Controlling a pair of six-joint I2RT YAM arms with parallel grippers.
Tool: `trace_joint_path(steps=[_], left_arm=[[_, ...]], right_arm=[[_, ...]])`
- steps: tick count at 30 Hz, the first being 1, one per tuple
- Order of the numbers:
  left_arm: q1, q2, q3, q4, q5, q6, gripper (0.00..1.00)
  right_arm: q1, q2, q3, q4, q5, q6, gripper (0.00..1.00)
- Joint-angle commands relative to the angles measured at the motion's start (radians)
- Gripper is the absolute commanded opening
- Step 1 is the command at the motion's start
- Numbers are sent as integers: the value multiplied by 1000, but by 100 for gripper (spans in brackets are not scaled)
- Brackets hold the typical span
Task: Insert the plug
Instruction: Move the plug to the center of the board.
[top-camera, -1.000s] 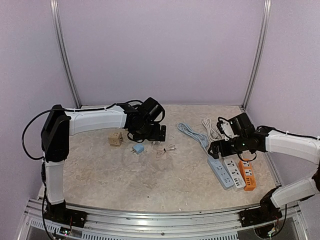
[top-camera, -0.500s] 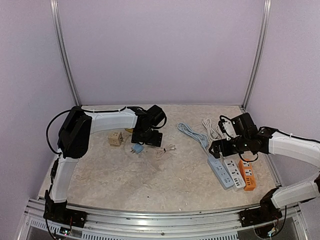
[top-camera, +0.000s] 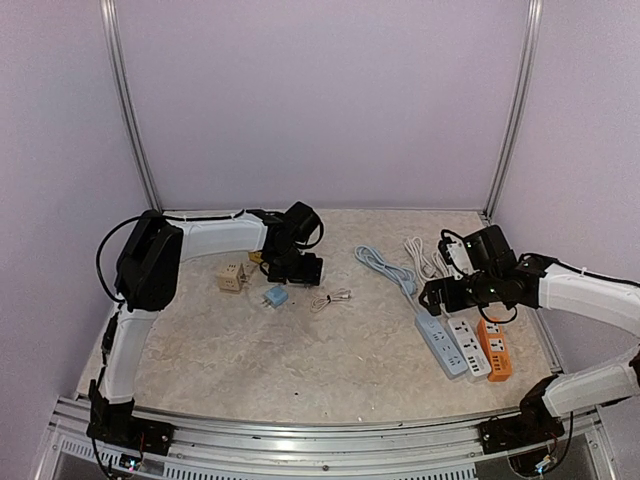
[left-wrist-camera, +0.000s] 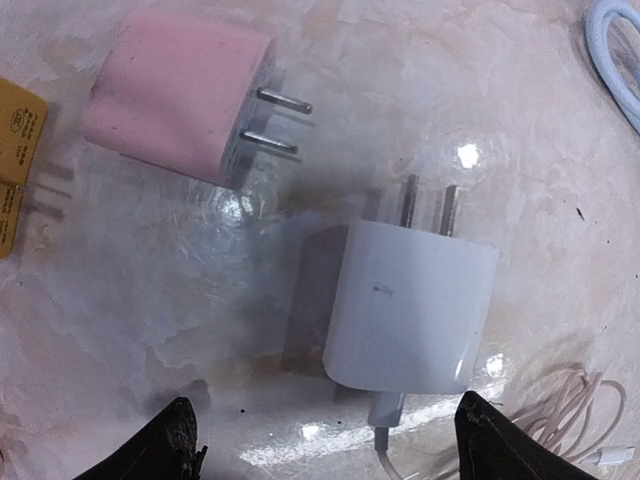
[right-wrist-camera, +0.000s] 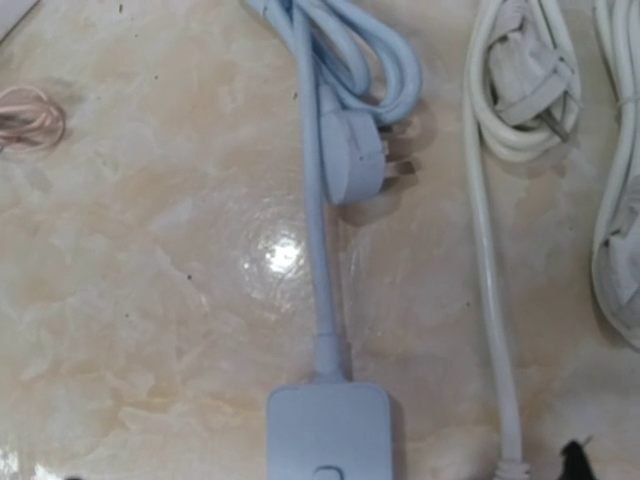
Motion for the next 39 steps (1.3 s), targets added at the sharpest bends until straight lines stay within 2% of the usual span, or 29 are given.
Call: trace_joint_path(steps=[1,8,12,17,22,25,27,32,39], left_arm=[[-23,2,22,48,40,45,85],[-21,62,102,2,35,47,82],[-8,96,132,-11,36,44,71],[6,121,154,-10,57,45,69],[12,142,177,-8,61,53,53],[16,172,218,-8,50,62,39],[26,199,256,-15,49,62,33],[67,278,372,-49,11,40,31],[140,334,460,23,-10,-15,31]], right_arm=[[12,-32,-19,-5,24,13,100],[12,-52,-26,-7,32,16,100],[12,-51,-33,-2,30,18,100],[12,-48,-26,-3,30,17,100],[11,-44,-34,7,32,17,100],[12,-35,-34,12,25,17,100],[13,-29,-32,16,21,18,100],[12,-25,-33,25,18,14,100],[12,-9,-28,34,14,12,100]])
